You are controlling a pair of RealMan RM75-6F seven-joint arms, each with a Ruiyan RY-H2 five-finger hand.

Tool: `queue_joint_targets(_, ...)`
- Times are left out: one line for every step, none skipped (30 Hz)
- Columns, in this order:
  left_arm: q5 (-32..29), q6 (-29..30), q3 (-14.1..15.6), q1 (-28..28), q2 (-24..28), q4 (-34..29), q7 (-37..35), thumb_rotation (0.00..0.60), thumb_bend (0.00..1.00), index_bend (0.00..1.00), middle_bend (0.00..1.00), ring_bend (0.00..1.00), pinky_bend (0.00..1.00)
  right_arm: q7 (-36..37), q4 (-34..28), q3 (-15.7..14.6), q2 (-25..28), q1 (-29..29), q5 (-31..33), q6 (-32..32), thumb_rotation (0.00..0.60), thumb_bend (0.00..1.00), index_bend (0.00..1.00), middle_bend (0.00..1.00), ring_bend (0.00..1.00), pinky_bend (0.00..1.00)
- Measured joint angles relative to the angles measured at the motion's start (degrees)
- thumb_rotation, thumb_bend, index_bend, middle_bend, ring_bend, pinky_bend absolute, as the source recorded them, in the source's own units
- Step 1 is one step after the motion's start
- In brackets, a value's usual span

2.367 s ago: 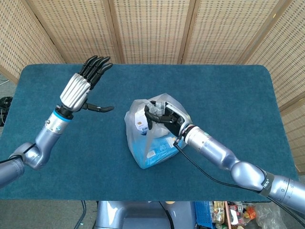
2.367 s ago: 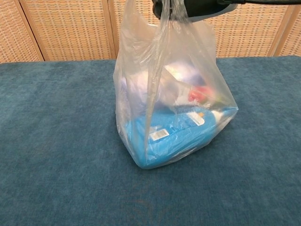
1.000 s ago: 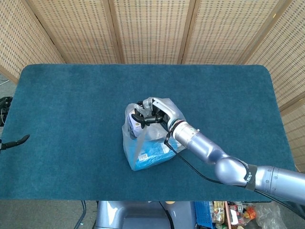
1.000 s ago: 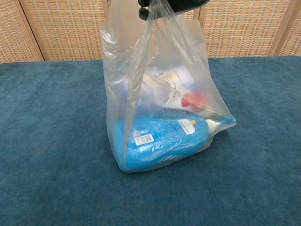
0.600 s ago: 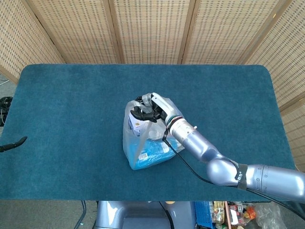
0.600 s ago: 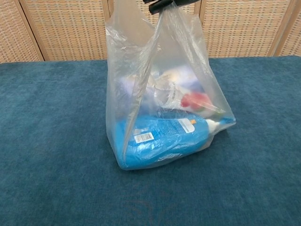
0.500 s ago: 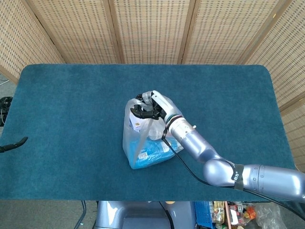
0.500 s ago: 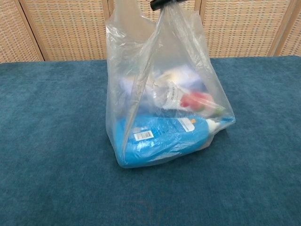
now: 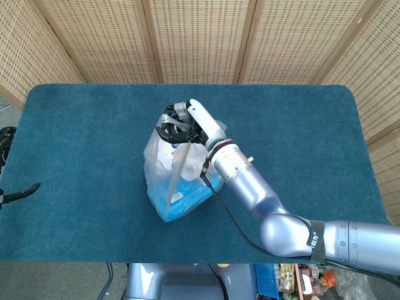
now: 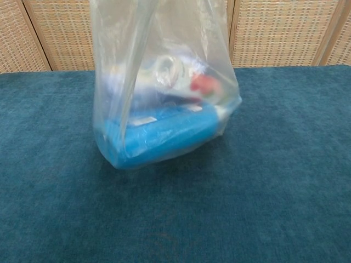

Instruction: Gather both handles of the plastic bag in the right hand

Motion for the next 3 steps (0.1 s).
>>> queue_joint_targets(0.2,0.0,0.0,0.1,0.1,-0.1,-0.1,0.600,0.00,0.00,0.00,0.00,0.00,-0.7,-0.3,0.6,0.8,0.6,1.1,0.6,0.600,1.00,0.93,0.81,0.95,0.98)
queue_joint_targets(0.3,0.0,-0.1,0.2,0.2,-0.3,-0.2,0.600,0.00,0.00,0.00,0.00,0.00,-1.4,-0.6,1.2,1.6,1.1,2.1,1.1,0.600,1.00,0.93,0.81,0.95,0.98)
queue_joint_targets(0.5,0.0,-0.1,0.2,0.3,-0.4,-0.4,0.600,0.00,0.00,0.00,0.00,0.00,-2.1,-1.0,2.2,2.8,1.7,3.6,1.8,0.600,1.00,0.93,0.81,0.95,0.98)
